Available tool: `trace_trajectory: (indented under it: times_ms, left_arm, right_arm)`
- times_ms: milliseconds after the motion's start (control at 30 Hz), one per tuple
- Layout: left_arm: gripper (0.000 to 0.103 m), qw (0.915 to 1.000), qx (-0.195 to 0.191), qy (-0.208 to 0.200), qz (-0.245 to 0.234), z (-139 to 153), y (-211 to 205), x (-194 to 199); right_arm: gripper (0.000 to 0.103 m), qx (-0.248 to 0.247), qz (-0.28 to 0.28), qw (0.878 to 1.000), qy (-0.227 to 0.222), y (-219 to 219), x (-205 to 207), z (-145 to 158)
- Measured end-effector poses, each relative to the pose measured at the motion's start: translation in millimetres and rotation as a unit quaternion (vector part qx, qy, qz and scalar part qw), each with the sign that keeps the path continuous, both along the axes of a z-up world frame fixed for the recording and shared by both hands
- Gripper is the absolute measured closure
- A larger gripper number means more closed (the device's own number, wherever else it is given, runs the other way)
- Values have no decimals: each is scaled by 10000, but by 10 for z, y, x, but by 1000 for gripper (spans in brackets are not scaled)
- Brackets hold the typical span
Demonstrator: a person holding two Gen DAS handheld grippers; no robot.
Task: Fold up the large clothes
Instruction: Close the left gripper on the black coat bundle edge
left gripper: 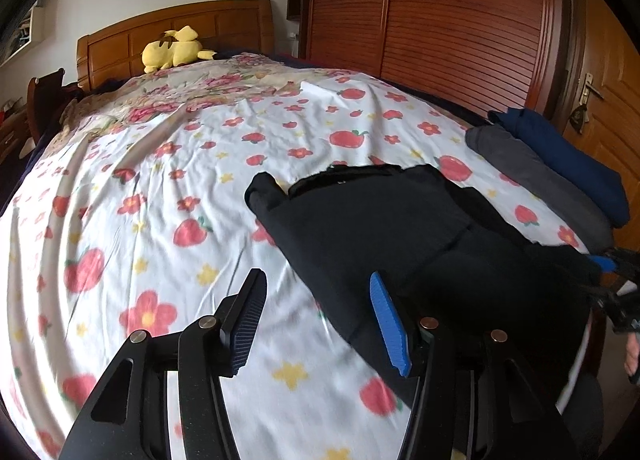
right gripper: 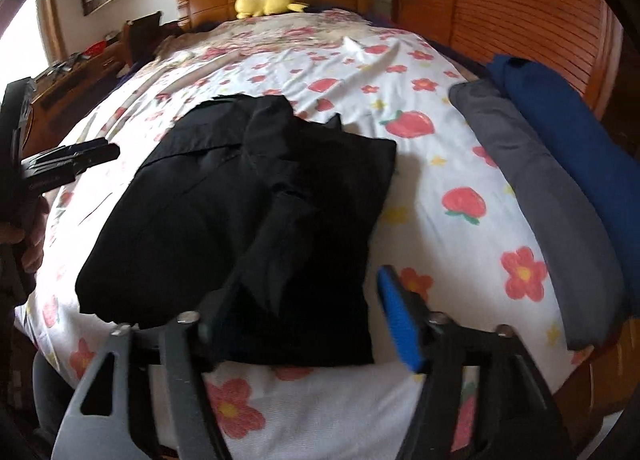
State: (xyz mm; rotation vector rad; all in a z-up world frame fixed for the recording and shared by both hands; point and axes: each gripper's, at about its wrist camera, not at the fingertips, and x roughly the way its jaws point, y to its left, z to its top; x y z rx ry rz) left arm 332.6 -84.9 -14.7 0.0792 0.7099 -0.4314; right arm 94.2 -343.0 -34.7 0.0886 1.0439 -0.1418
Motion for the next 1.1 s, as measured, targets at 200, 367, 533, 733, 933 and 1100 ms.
trace_trajectory:
  times_ms: [200,367,533,733,933,1100]
  left_arm:
    - [47,9998,90,133,74,-162,-60,402]
    - [46,9994,205,241,133,-245,-144,667]
    - [45,9993,223,263,164,-255,-221,893]
    - [41,9987,217,400,234,-360,-258,1150]
    - [29,9967,145,724,345,-550,-285,1312]
    - [26,9939,-144,976,495,-631,-239,1400]
  right_arm:
    - [27,372,-200,9991,101,-58,-43,-210]
    - [15,388,-214,9989,122,-86,-30,-344]
    - [15,614,-228,9978,141,-115,-32,-423]
    - [15,847,-297,9959,119,-129,-67,-478]
    - [15,1004,-289,9945,116,-111,-54,-511]
    - [15,1203,-222,9924,109,-112,-7,-555]
